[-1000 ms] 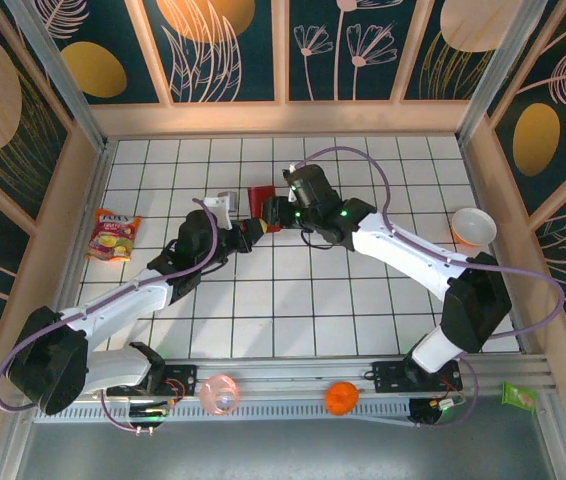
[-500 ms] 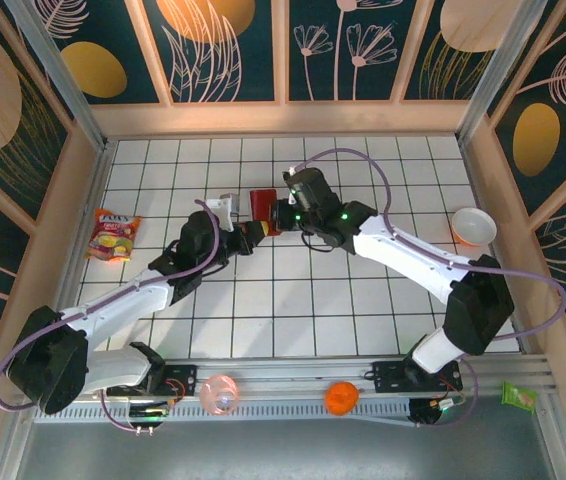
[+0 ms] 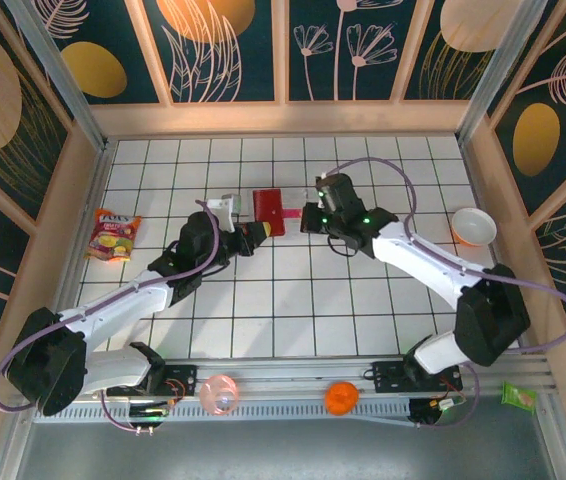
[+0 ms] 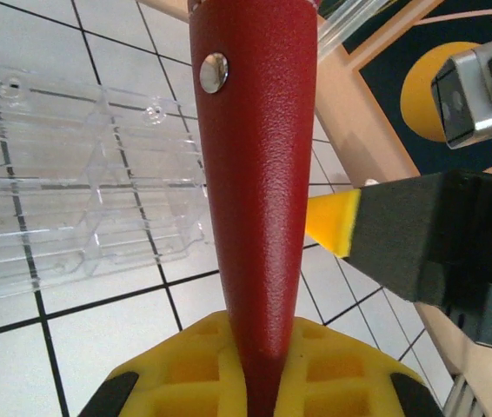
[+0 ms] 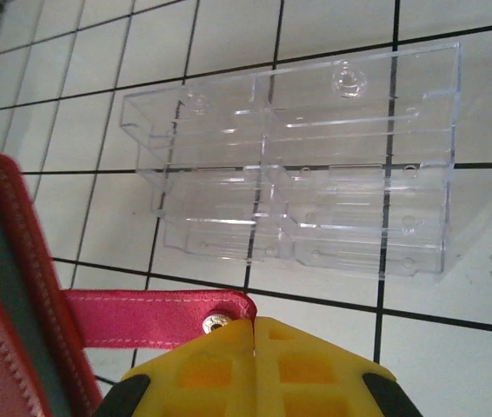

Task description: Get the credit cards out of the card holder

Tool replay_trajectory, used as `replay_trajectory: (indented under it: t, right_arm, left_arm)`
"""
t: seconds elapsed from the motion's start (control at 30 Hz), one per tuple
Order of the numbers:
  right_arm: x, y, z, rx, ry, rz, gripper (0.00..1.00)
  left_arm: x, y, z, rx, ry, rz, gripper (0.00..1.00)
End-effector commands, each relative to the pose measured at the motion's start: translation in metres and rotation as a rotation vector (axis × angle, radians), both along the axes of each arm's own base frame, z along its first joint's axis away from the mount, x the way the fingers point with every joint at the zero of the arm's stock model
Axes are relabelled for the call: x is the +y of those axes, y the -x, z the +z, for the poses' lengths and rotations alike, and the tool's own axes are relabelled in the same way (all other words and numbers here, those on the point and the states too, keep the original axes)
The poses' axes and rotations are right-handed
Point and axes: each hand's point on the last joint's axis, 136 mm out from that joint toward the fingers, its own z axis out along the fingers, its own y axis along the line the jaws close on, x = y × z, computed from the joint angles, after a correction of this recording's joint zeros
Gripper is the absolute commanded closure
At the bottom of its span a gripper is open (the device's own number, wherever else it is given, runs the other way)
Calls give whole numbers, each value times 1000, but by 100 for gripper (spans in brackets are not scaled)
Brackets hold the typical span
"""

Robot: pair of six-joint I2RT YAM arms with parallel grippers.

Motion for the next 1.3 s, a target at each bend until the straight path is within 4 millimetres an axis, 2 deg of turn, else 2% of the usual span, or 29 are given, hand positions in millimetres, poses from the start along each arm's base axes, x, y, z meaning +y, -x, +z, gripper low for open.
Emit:
replay_trajectory:
  t: [0.0,0.13,0.27,0.47,0.53,0.63,0.67,0.77,0.83,0.97,1.17,1.27]
  right_arm:
    - [-7,12,9,-37,-30,61,100]
    - [-4,37,-13,35,-52,117,100]
    - [-3,57,-35,90,-58,132,100]
    - [0,76,-64,159,-45,149,100]
    - [-2,80,-76,187,-26,143,100]
    - [-11,81,-89,203,5,99,100]
    - [-11,80,-87,193,-2,98,99]
    - [-3,78,-64,124,-68,135,57]
    - [0,76,-46,73,-109,150,43]
    - [2,72,-26,35,-194,157,34]
    - [-8,64,-24,62,-318,114,29]
    - [-14,62,-28,84,-324,101,29]
  left_arm:
    - [-5,7,7,-20,43,-53,100]
    - [-16,23,-27,127,67,-133,100]
    - [-18,38,-58,250,97,-159,100]
    - [-32,59,-106,446,62,-205,100]
    - [-32,63,-114,479,72,-207,100]
    - [-33,61,-108,461,83,-207,100]
    - [-33,60,-104,450,86,-207,100]
    - [-32,58,-94,412,85,-207,100]
    - [-33,56,-88,386,89,-207,100]
    - [-32,53,-70,320,114,-207,100]
    - [-28,49,-43,224,161,-187,100]
    - [-26,49,-32,187,185,-183,100]
